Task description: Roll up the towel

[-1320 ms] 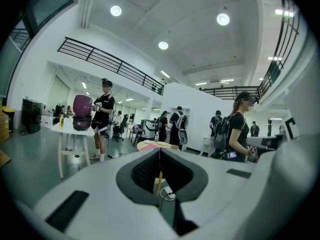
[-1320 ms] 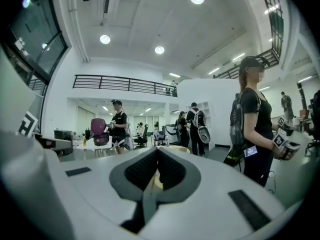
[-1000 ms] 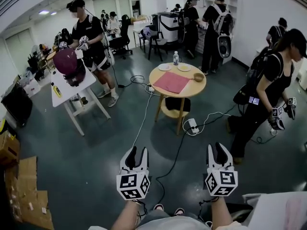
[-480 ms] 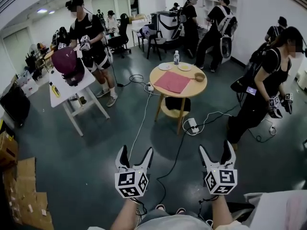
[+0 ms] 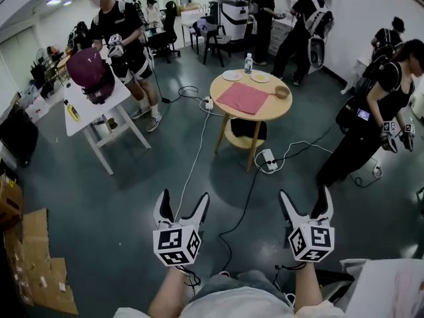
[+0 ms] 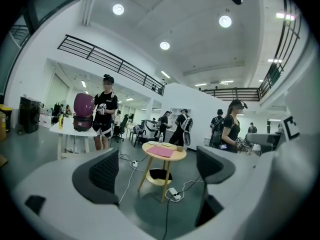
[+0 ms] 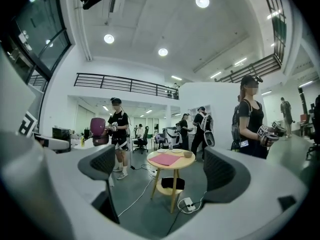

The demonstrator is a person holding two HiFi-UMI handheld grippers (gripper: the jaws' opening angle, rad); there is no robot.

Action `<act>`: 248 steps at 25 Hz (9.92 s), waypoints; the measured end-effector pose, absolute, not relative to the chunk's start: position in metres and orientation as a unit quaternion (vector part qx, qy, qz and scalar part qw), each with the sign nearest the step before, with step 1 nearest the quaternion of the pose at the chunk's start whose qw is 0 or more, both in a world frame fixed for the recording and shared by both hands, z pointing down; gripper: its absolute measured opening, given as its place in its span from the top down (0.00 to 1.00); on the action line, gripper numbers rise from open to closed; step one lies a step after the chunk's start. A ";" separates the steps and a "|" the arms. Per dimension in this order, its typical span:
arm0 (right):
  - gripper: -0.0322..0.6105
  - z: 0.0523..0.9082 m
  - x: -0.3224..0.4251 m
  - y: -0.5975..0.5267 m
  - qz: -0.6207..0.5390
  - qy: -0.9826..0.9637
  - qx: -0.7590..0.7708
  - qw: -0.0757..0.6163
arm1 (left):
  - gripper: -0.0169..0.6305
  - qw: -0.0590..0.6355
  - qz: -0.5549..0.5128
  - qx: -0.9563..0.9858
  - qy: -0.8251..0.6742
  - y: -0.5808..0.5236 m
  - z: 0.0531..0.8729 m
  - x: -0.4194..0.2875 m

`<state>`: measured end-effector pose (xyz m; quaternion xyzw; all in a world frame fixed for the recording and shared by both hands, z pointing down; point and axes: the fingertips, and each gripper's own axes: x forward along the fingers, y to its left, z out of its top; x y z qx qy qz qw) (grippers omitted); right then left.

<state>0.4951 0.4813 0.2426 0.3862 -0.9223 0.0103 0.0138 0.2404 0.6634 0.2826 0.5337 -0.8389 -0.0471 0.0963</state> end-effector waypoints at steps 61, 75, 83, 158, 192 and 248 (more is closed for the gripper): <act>0.27 0.328 0.205 -0.003 0.096 -0.863 0.488 0.090 | 0.24 0.114 0.003 0.648 -0.753 0.098 0.314 -0.107; 0.27 0.327 0.143 -0.045 0.111 -0.785 0.605 0.072 | 0.24 0.128 0.009 0.748 -0.652 -0.041 0.327 -0.179; 0.28 0.343 0.143 -0.061 0.127 -0.764 0.627 0.085 | 0.26 0.155 0.031 0.773 -0.614 -0.072 0.352 -0.173; 0.91 0.578 0.092 0.001 0.062 -0.870 0.108 0.478 | 0.95 0.091 0.465 0.866 -0.156 0.021 0.583 -0.120; 0.90 0.559 0.084 -0.057 0.165 -0.868 0.086 0.461 | 0.95 0.177 0.451 0.850 -0.207 -0.049 0.571 -0.131; 0.90 0.589 0.086 -0.044 0.021 -0.837 0.112 0.534 | 0.86 0.069 0.486 0.855 -0.167 -0.025 0.592 -0.125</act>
